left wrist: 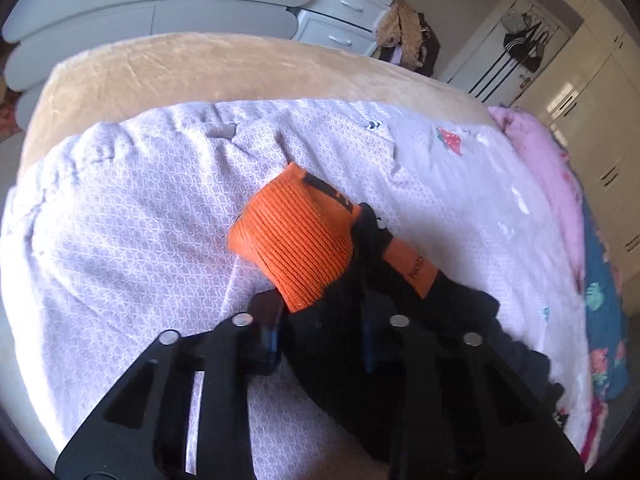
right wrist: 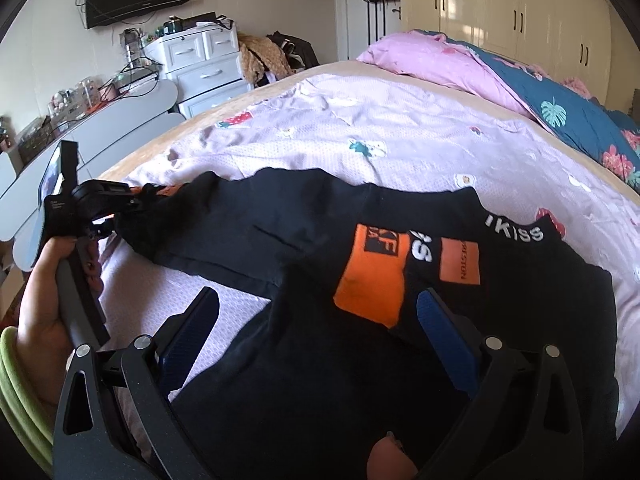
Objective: Fold small clothes
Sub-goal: 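Lift the cuff with the left gripper and fold the sleeve across toward the right gripper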
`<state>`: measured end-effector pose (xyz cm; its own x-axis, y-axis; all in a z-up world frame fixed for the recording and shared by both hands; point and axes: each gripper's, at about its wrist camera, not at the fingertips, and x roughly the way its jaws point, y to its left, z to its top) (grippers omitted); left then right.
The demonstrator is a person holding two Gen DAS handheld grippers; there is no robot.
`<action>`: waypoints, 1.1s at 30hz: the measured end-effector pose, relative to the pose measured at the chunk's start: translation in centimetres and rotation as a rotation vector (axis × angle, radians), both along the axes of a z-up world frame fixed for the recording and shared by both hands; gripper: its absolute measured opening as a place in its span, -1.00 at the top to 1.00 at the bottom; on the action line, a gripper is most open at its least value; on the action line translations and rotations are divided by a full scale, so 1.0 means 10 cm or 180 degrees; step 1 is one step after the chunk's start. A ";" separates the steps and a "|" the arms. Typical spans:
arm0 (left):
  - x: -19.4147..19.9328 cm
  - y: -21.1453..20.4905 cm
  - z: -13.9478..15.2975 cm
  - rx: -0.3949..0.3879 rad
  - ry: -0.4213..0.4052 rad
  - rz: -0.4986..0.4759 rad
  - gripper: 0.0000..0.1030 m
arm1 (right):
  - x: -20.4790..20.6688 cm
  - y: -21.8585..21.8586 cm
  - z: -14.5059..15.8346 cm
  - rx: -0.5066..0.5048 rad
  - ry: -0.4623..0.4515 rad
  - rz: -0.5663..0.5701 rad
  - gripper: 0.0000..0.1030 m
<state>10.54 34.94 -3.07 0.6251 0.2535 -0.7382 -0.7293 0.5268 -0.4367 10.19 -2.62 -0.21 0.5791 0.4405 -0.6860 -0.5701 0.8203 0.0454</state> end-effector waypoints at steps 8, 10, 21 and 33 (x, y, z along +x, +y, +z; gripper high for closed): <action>-0.45 -0.20 0.55 0.0311 -0.0688 -0.0118 0.77 | 0.02 -0.24 -0.06 0.0035 0.0071 -0.0142 -0.91; -0.49 -0.28 0.66 0.0397 -0.0764 -0.0175 0.77 | 0.02 -0.31 -0.05 0.0055 0.0080 -0.0189 -0.91; -0.46 -0.97 1.27 0.0840 -0.1073 -0.0671 0.78 | 0.08 -0.90 0.08 0.0250 0.0112 -0.0564 -0.91; -0.18 -1.87 1.53 0.1160 -0.1156 -0.1389 0.78 | 0.17 -1.57 0.23 0.0446 0.0137 -0.1065 -0.91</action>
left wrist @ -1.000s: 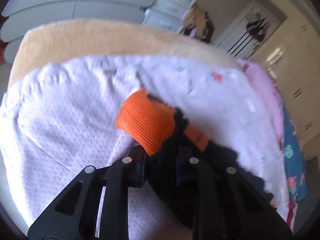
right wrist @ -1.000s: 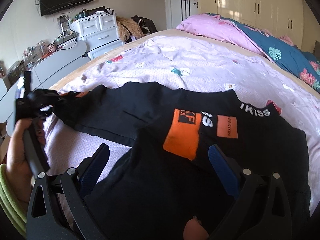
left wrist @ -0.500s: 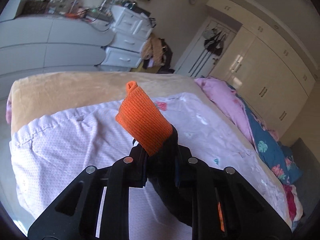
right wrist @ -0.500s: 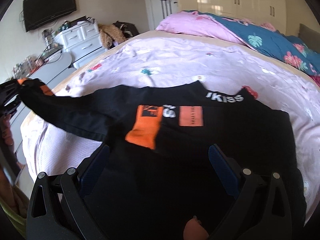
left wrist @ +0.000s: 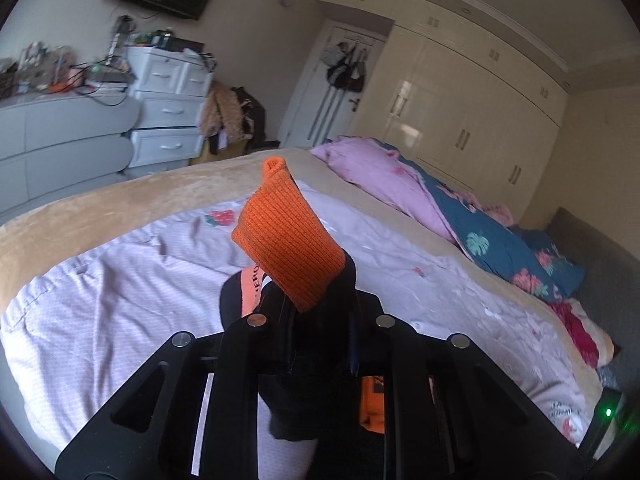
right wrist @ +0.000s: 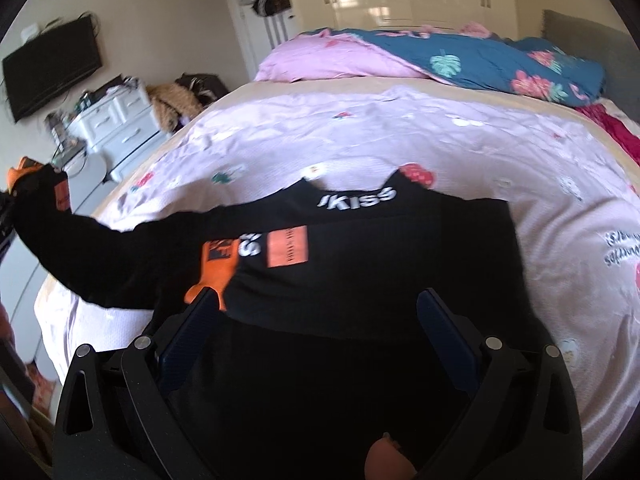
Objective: Fold small clothes
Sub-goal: 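Lift the cuff with the left gripper and fold the sleeve across toward the right gripper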
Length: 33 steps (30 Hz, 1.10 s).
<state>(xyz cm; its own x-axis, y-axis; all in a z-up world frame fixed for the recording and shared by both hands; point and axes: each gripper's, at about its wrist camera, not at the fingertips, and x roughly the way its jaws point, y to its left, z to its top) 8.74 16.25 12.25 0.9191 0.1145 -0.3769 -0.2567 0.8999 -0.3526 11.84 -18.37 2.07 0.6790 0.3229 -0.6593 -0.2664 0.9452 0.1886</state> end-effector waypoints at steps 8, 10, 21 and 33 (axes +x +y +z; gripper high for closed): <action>0.15 -0.48 -0.09 0.0070 0.0070 -0.0584 0.78 | 0.04 -0.55 0.09 0.0218 -0.0008 -0.0376 -0.91; 0.18 -0.65 -0.11 0.0120 0.0067 -0.0779 0.78 | 0.04 -0.70 0.11 0.0280 -0.0009 -0.0482 -0.91; 0.37 -1.52 -0.47 0.0529 0.0301 -0.1635 0.78 | 0.00 -1.23 0.15 0.0469 -0.0032 -0.0848 -0.91; 0.51 -2.02 -1.09 0.0658 0.0856 -0.2252 0.77 | -0.02 -1.55 0.12 0.0531 0.0027 -0.1113 -0.91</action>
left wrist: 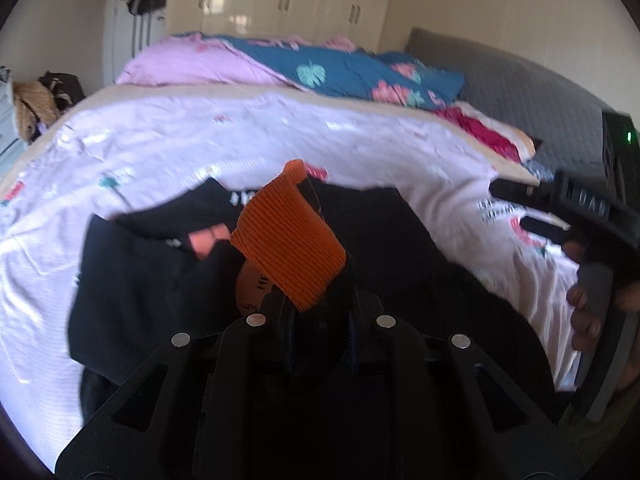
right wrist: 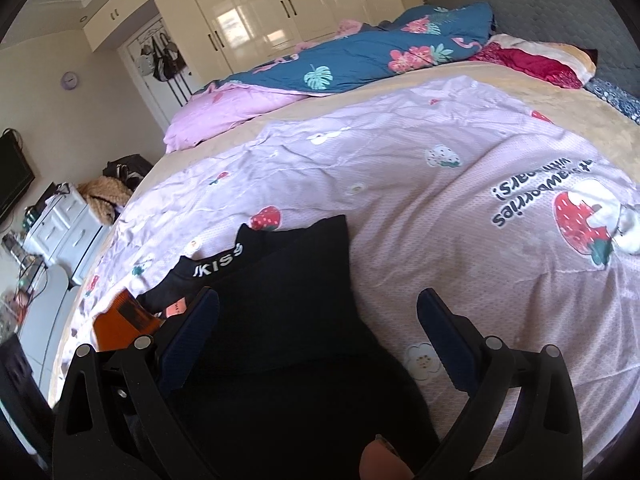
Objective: Fold small clothes
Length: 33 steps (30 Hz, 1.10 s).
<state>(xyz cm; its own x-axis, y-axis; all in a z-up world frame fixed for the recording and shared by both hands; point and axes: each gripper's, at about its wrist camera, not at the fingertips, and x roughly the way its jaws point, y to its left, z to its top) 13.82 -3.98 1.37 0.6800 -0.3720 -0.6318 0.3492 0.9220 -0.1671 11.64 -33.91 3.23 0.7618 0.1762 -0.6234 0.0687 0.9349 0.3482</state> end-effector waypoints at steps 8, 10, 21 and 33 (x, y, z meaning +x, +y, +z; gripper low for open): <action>0.01 -0.09 -0.16 -0.0016 0.0197 -0.0418 -0.08 | 0.02 -0.03 -0.12 -0.0027 0.0161 -0.0056 -0.91; -0.01 -0.05 -0.12 -0.0024 0.0136 -0.0443 -0.12 | 0.01 0.01 -0.17 -0.0031 0.0244 -0.0027 -0.91; 0.61 0.75 0.24 -0.0082 0.0218 0.0632 -0.56 | 0.03 0.79 -0.64 0.0032 0.0729 0.0719 -0.43; 0.70 1.69 0.14 -0.0509 0.0294 0.1426 -0.58 | 0.05 1.19 0.09 -0.0158 -0.0207 0.1312 0.76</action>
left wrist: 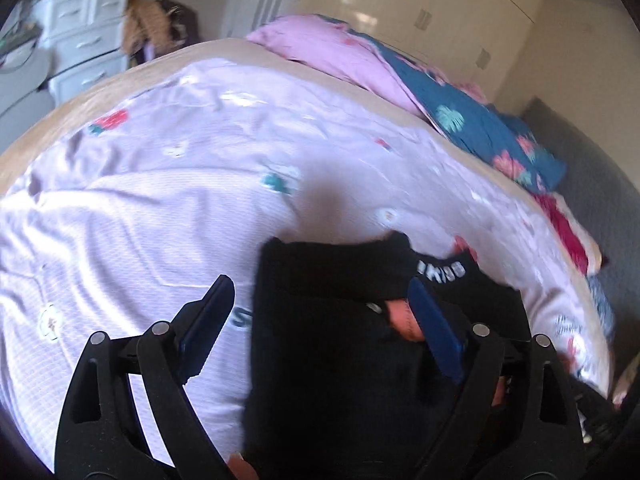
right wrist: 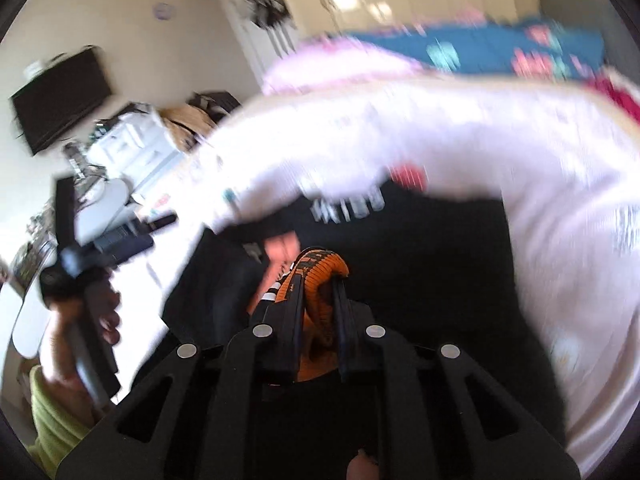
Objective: Fold small clothes
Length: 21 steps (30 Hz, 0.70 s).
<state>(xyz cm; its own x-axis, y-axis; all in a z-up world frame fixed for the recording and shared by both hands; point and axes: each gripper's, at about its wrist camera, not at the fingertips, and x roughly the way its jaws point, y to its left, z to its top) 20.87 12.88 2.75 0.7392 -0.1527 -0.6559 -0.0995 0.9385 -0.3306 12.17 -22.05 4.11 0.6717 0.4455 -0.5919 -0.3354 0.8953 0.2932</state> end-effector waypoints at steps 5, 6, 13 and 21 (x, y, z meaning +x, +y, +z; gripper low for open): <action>-0.05 0.27 0.05 -0.0159 -0.0065 0.0235 -0.58 | 0.10 0.02 0.48 -0.0209 -0.0411 0.0109 0.76; -0.06 0.29 0.07 -0.0170 -0.0083 0.0260 -0.58 | 0.13 0.01 0.56 -0.0240 -0.0493 0.0097 0.76; -0.05 0.21 0.07 -0.0099 -0.0089 0.0184 -0.58 | 0.39 -0.25 0.45 -0.0370 -0.0487 -0.0132 0.76; 0.06 -0.18 -0.07 0.0147 0.0024 -0.0168 -0.58 | 0.45 -0.38 0.00 -0.0461 -0.0305 -0.0412 0.75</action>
<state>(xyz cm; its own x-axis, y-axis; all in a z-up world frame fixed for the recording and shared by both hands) 21.50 11.11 2.04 0.7261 -0.1609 -0.6685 -0.0517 0.9567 -0.2864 16.66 -25.83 4.14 0.7740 0.2666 -0.5743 -0.2349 0.9632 0.1306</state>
